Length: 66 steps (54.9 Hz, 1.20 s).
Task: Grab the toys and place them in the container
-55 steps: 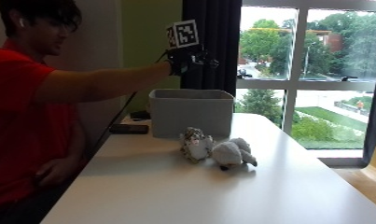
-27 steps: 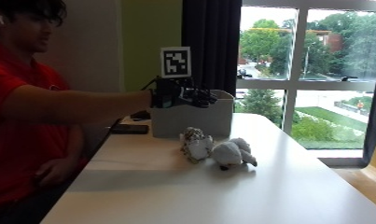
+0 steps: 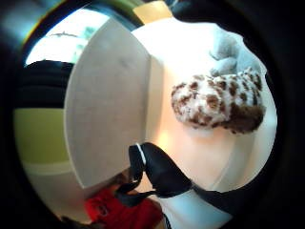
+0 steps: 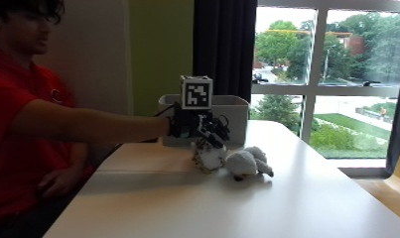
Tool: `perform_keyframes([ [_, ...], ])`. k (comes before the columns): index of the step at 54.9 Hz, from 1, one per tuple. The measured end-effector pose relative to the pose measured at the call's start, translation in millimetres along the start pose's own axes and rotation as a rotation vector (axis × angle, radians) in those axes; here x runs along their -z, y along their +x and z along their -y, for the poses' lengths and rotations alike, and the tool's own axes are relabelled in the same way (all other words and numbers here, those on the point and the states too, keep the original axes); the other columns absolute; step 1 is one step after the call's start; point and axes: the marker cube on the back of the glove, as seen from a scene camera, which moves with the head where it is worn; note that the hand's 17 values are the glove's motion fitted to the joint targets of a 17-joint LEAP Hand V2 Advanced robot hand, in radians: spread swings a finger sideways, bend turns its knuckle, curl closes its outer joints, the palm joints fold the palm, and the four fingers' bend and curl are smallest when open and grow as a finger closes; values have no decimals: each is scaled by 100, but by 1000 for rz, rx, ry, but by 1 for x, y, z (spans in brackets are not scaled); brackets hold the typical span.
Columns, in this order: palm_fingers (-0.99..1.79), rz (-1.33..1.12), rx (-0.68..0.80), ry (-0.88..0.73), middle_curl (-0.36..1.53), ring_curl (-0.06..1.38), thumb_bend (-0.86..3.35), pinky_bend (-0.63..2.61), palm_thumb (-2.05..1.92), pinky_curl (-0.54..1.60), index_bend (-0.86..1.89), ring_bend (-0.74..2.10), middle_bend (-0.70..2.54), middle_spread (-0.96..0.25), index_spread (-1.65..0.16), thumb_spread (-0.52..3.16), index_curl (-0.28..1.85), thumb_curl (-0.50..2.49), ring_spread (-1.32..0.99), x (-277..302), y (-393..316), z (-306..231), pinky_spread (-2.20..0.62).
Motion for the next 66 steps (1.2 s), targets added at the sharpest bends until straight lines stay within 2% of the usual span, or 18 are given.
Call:
perform_keyframes([
  [4, 8, -4, -6, -24, 41, 28, -6, 101, -6, 36, 9, 58, 23, -17, -39, 94, 33, 25, -20, -14, -2, 4, 0],
  [7, 23, -31, 3, -40, 41, 29, -5, 98, -4, 35, 15, 68, 25, -20, -42, 95, 32, 25, -22, -23, -2, 5, -1],
  [12, 29, -42, -31, -71, 41, 32, -4, 95, -3, 34, 19, 75, 25, -24, -44, 97, 33, 26, -25, -34, -3, 7, -1],
  [21, 36, -164, -98, -113, 42, 32, -2, 95, 0, 34, 20, 75, 26, -29, -47, 101, 36, 27, -31, -54, 7, 14, -4],
  [26, 37, -132, -42, -105, 43, 32, -2, 96, 1, 34, 18, 74, 26, -31, -47, 103, 36, 28, -33, -57, 3, 18, -6],
  [29, 47, -158, -7, -103, 45, 31, 0, 96, 5, 34, 17, 74, 35, -34, -48, 106, 35, 29, -36, -59, 6, 19, -11],
  [39, 60, -84, -56, -105, 48, 29, 0, 88, 11, 32, 26, 71, 43, -40, -48, 113, 40, 32, -42, -61, 1, 22, -16],
  [48, 76, -109, -24, -7, 53, 31, 5, 80, 28, 30, 27, 76, 55, -46, -47, 116, 44, 39, -49, -63, -1, 16, -22],
  [55, 98, -148, 50, 52, 55, 35, 10, 90, 45, 32, 20, 86, 53, -47, -45, 104, 45, 49, -51, -58, -4, 8, -34],
  [61, 110, -136, -58, 106, 58, 38, 9, 88, 51, 33, 20, 90, 56, -47, -44, 91, 48, 55, -51, -54, -1, 6, -40],
  [66, 118, -3, -5, 134, 61, 41, 7, 83, 54, 33, 23, 95, 60, -45, -44, 81, 53, 60, -49, -44, -9, 0, -43],
])
